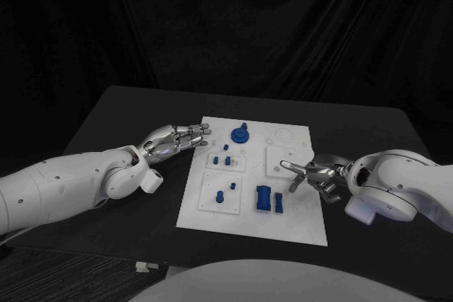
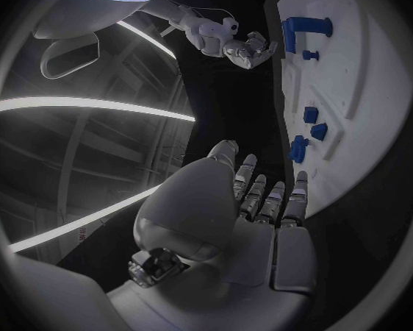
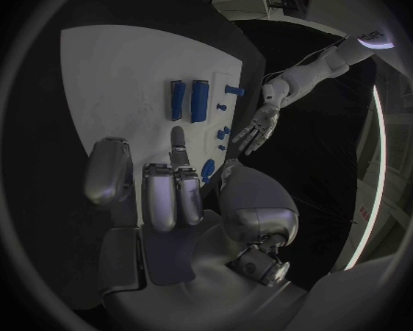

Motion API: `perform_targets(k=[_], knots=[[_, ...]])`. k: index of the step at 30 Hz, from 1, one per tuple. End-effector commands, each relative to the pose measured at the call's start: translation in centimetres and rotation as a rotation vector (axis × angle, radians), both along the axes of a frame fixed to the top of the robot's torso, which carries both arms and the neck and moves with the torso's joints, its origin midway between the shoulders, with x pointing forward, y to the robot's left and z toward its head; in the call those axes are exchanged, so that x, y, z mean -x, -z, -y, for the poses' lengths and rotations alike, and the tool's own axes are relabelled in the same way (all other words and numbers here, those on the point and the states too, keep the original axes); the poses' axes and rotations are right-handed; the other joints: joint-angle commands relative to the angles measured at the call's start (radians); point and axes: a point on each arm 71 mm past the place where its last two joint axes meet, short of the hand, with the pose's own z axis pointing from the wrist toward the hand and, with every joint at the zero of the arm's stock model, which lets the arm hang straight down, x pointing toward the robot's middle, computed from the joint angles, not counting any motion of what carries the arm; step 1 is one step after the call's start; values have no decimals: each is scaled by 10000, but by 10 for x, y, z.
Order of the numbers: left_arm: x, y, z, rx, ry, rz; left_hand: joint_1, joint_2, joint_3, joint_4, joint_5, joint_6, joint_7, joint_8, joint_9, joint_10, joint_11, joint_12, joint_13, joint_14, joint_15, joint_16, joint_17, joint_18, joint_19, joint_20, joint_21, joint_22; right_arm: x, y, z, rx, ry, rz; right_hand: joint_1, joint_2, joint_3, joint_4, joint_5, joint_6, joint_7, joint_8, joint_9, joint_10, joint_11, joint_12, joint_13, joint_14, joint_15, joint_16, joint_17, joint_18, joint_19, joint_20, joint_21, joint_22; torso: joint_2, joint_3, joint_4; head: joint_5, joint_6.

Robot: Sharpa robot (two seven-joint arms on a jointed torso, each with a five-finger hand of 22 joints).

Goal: Assemble the parts on the task board

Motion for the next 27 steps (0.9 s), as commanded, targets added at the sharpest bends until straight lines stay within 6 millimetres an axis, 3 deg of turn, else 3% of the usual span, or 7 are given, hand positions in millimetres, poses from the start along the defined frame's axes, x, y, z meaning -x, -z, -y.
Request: perform_targets(k=[1, 11, 18, 27], knots=[[1, -1, 2, 186, 67, 7, -33, -102, 66, -3, 63, 80, 1, 64, 12, 63, 11, 40, 17, 60, -30, 37, 13, -212, 69, -24, 71, -10, 4, -1, -7, -551, -667, 182, 14, 92, -79, -2, -66, -40, 13, -50, -52, 1028, 88, 25, 2635, 688, 73, 32, 345, -66, 21, 57, 73, 1577, 3, -1, 0, 2, 2], [1, -1, 0, 177, 37, 14, -36, -104, 77, -6, 63, 111, 10, 72, 16, 77, 23, 49, 19, 57, -36, 37, 12, -218, 75, -25, 73, -10, 19, 7, -10, -516, -1338, -274, -81, 265, -705, 3, -91, 171, 12, -176, -346, 1028, 96, 25, 2635, 702, 78, 75, 464, -86, 40, 75, 227, 1609, 5, -2, -1, 2, 2], [1, 0, 2, 200, 68, 11, -40, -110, 90, -11, 63, 134, 20, 80, 18, 87, 39, 52, 20, 61, -43, 38, 13, -226, 76, -25, 72, -16, 28, 12, -13, -129, -1924, -364, -87, 463, -1331, -8, -90, -136, 181, -602, -818, 1028, 246, 25, 2635, 691, 150, 76, 438, -96, 25, 119, 268, 1609, 5, 0, -4, -9, 2], [1, 0, 1, 196, 50, 13, -40, -110, 90, -11, 63, 134, 20, 80, 18, 87, 39, 52, 20, 61, -43, 38, 13, -226, 76, -25, 72, -16, 33, 17, -15, 61, -2187, -420, 76, 651, -1737, -17, -90, -408, 314, -938, -1220, 1028, 363, 25, 2635, 677, 232, 65, 378, -88, -4, 189, 240, 1594, 3, -2, 2, 10, 2]])
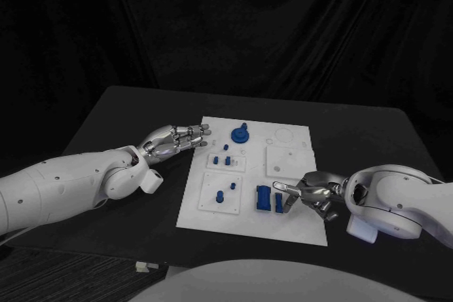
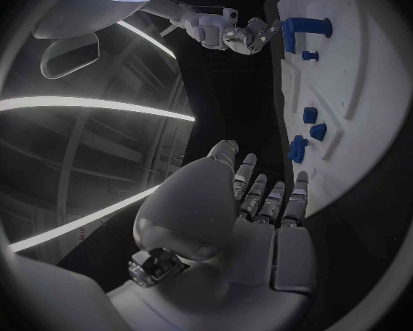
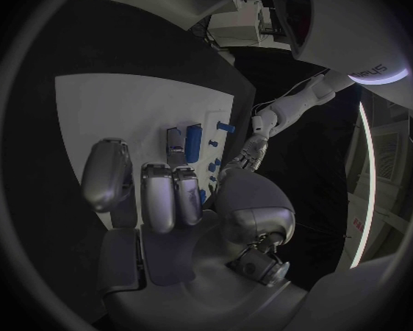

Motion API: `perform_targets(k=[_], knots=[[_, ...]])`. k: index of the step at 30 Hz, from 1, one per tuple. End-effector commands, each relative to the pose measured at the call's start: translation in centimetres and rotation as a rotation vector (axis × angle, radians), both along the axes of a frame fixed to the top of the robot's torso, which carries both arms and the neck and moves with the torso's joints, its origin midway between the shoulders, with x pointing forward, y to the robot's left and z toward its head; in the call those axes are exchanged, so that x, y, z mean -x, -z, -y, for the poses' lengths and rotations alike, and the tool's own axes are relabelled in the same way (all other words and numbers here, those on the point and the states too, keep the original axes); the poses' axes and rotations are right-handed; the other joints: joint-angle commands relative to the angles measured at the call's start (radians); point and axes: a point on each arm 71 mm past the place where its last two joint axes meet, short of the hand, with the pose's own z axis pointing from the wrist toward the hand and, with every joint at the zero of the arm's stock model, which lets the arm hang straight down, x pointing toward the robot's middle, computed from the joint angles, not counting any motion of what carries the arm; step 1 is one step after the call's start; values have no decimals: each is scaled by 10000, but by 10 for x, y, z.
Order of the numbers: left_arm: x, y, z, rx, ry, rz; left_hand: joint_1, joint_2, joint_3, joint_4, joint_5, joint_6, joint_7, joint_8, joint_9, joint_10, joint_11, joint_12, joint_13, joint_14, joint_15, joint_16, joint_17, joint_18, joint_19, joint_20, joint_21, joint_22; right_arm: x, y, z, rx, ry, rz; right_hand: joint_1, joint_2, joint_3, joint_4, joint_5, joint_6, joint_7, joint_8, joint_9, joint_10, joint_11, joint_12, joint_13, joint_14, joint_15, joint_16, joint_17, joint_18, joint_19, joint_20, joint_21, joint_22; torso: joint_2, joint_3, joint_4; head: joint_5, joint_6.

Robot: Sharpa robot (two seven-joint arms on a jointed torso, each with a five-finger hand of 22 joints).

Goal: Assemble the parts on the task board

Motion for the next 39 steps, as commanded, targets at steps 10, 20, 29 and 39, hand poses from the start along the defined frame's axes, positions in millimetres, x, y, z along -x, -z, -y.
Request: perform_targets(k=[10, 20, 29, 39], knots=[[1, -1, 1, 207, 63, 25, -1, -71, 63, 16, 64, 62, 20, 43, 8, 44, -4, 52, 13, 62, -42, 38, 15, -62, 76, -24, 33, -10, 4, 2, -3, 396, -642, 166, 225, 363, -657, -7, -53, -1208, 96, -348, -804, 1048, 180, 25, 2635, 674, 169, 28, 366, -81, -59, 182, 62, 1587, -1, 1, -1, 3, 2], [1, 0, 1, 209, 64, 17, -6, -83, 73, 10, 63, 56, 28, 44, 7, 45, 6, 46, 12, 63, -45, 39, 15, -70, 78, -24, 33, -15, 3, 3, -4, 391, -636, 153, 249, 431, -725, -4, -52, -1306, 83, -343, -895, 1048, 163, 25, 2635, 669, 151, 21, 337, -76, -64, 175, 57, 1584, -1, -1, 0, 15, 2], [1, 0, 1, 204, 55, 17, -6, -83, 73, 10, 63, 56, 28, 44, 7, 45, 6, 46, 12, 63, -45, 39, 15, -70, 78, -24, 33, -15, 3, 4, -3, 454, -504, 21, 358, 567, -758, -26, -45, -1408, 122, -331, -1008, 1048, 183, 25, 2635, 652, 135, 0, 254, -64, -77, 161, 14, 1569, 0, 1, -1, 27, 2], [1, 0, 0, 207, 27, 36, -6, -83, 73, 10, 63, 56, 28, 44, 7, 45, 6, 46, 12, 63, -45, 39, 15, -70, 78, -24, 33, -15, 7, -11, -6, -98, -522, 1771, 575, 622, -819, -30, -39, -1269, 245, -234, -1117, 1048, 296, 25, 2635, 659, 200, 7, 270, -67, -68, 197, 8, 1562, 0, -2, -1, 65, 2]])
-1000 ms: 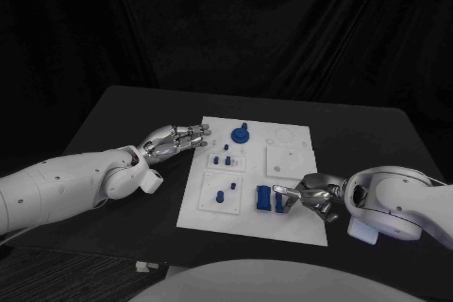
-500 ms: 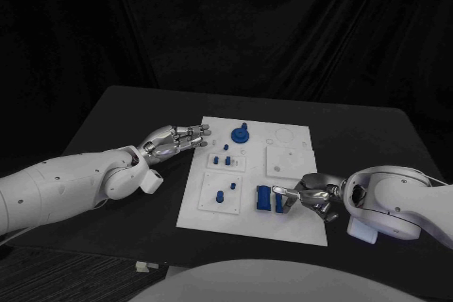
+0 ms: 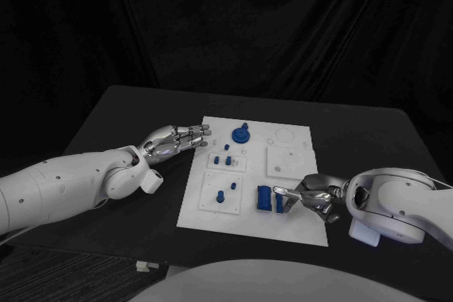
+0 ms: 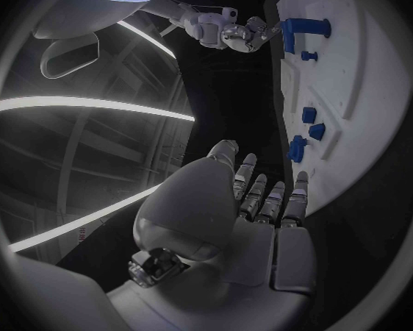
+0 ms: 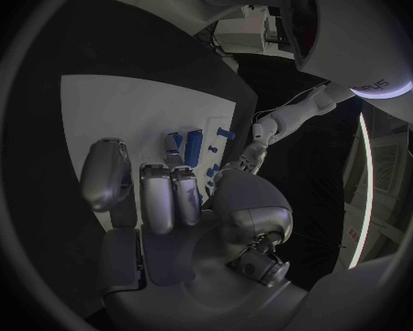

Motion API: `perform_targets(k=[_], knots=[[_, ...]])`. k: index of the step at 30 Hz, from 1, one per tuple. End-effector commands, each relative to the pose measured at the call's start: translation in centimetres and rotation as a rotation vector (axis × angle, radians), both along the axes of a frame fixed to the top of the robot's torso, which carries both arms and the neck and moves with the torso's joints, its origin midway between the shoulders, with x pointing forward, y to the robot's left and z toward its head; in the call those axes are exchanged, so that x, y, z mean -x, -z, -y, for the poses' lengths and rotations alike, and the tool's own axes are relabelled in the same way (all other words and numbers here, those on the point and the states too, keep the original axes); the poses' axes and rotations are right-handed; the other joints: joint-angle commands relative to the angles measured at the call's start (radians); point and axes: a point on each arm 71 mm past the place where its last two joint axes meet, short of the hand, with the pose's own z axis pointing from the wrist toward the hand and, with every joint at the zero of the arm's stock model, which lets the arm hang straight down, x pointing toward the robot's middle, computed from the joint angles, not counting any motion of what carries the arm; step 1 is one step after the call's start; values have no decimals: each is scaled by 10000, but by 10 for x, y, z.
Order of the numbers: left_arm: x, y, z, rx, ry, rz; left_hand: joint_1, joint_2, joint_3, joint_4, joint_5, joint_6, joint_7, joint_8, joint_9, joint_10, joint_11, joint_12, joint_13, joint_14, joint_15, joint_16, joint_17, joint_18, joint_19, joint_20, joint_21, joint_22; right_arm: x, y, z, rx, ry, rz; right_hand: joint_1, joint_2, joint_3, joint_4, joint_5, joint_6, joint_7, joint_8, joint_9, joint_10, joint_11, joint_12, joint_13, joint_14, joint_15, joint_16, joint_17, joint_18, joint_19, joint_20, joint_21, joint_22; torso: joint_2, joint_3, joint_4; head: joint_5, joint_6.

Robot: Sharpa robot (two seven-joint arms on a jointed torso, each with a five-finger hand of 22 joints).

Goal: Assemble the parts on the task board

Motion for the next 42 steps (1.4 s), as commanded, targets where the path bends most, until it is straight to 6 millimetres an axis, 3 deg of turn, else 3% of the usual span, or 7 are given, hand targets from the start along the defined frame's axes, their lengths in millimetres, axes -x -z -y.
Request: perform_targets(k=[1, 11, 23, 42], knots=[[1, -1, 1, 215, 47, 53, -6, -83, 74, 9, 63, 57, 28, 45, 10, 45, 6, 47, 15, 29, -10, 39, 15, -74, 78, -24, 33, -17, 0, -9, -3, -354, -98, 1362, 137, -18, -195, -3, -40, 143, 38, 70, 10, 1047, 93, 25, 2635, 653, 84, 10, 280, -72, -8, 75, 34, 1572, 0, -2, 0, 10, 2], [1, -1, 1, 211, 36, 51, -14, -95, 94, 0, 66, 71, 38, 49, 10, 60, 18, 53, 15, 40, -6, 43, 17, -87, 91, -24, 37, -17, 13, -21, -7, -643, -728, 2117, 216, -75, -262, -2, -44, 310, 59, 130, -31, 1047, 118, 25, 2635, 677, 93, 46, 395, -89, 26, 89, 135, 1598, -6, 3, -4, -13, 2], [2, 0, 0, 208, 18, 44, -17, -100, 106, -5, 68, 92, 42, 53, 12, 74, 28, 64, 18, 46, -3, 46, 19, -94, 95, -23, 39, -19, 20, -9, -10, -296, -981, 1572, 208, -77, -284, 14, -52, 276, 56, 100, -63, 1047, 118, 25, 2635, 671, 96, 39, 358, -85, 20, 92, 117, 1593, 1, 0, -1, 11, 2], [2, 0, 0, 223, 39, 30, -17, -100, 106, -5, 68, 92, 42, 53, 12, 74, 28, 64, 18, 46, -3, 46, 19, -94, 95, -23, 39, -19, 16, -1, -8, 140, -882, 1495, 307, -14, -268, 8, -47, 63, 105, -23, -215, 1047, 160, 25, 2635, 657, 120, 28, 296, -76, -1, 113, 69, 1578, 1, -1, -1, -28, 2]])
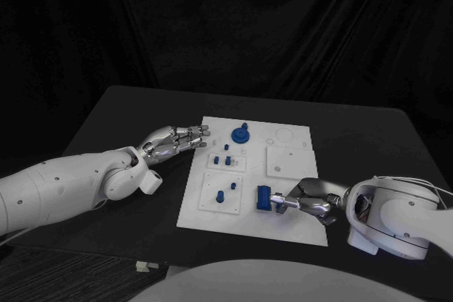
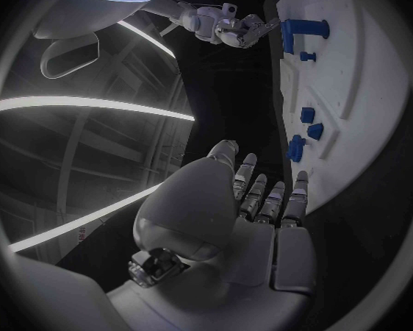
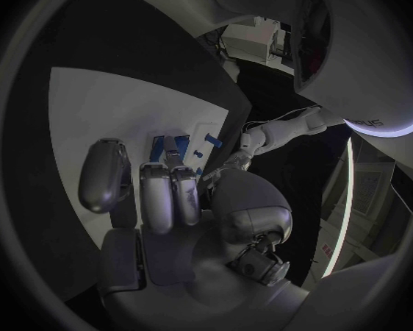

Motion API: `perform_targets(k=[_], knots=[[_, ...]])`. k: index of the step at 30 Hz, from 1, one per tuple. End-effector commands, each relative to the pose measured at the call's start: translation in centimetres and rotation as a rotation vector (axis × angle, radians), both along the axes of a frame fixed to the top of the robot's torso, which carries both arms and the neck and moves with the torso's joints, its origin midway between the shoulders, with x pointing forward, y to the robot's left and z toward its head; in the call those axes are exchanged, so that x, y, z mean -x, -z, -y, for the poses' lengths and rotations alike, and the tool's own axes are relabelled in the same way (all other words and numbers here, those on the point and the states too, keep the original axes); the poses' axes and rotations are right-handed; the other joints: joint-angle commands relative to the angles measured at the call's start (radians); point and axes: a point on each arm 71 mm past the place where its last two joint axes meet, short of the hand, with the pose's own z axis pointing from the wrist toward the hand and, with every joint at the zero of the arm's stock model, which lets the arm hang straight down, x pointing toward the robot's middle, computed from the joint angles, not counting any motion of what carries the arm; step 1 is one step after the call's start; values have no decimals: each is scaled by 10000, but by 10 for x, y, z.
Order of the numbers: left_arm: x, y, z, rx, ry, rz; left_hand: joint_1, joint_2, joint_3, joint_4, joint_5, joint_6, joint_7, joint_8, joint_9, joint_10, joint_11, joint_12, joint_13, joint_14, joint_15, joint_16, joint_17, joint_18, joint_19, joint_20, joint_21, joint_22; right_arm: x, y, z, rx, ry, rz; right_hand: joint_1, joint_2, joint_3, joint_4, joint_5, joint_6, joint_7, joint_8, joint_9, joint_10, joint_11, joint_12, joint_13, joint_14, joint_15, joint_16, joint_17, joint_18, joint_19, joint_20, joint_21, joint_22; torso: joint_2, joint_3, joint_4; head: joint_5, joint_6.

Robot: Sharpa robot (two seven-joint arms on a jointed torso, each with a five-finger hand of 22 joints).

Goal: Assemble the parts on the task board

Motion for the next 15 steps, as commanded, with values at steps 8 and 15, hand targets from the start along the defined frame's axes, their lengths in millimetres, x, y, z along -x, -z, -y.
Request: perform_targets(k=[8, 15], knots=[[1, -1, 2, 235, 73, 49, -17, -100, 50, -5, 68, 57, 7, 54, 14, 74, 28, 64, 10, 46, -3, 46, 12, -95, 58, 13, 39, -9, -3, 4, 1, 326, 90, 72, 128, 17, -274, 13, -47, -205, 23, -59, -94, 1046, 107, 25, 2630, 659, 69, 21, 263, -70, -12, 51, -72, 1572, 2, -1, 1, 5, 2], [1, -1, 2, 241, 78, 47, -23, -107, 69, -12, 70, 44, 15, 54, 12, 81, 39, 62, 9, 53, 5, 48, 13, -107, 65, 13, 41, -14, -4, 8, 1, 392, 89, 13, 130, 39, -274, 19, -48, -500, 26, -81, -189, 1046, 111, 25, 2630, 655, 74, 18, 248, -63, -24, 58, -104, 1562, 3, -1, 2, 22, 2]])
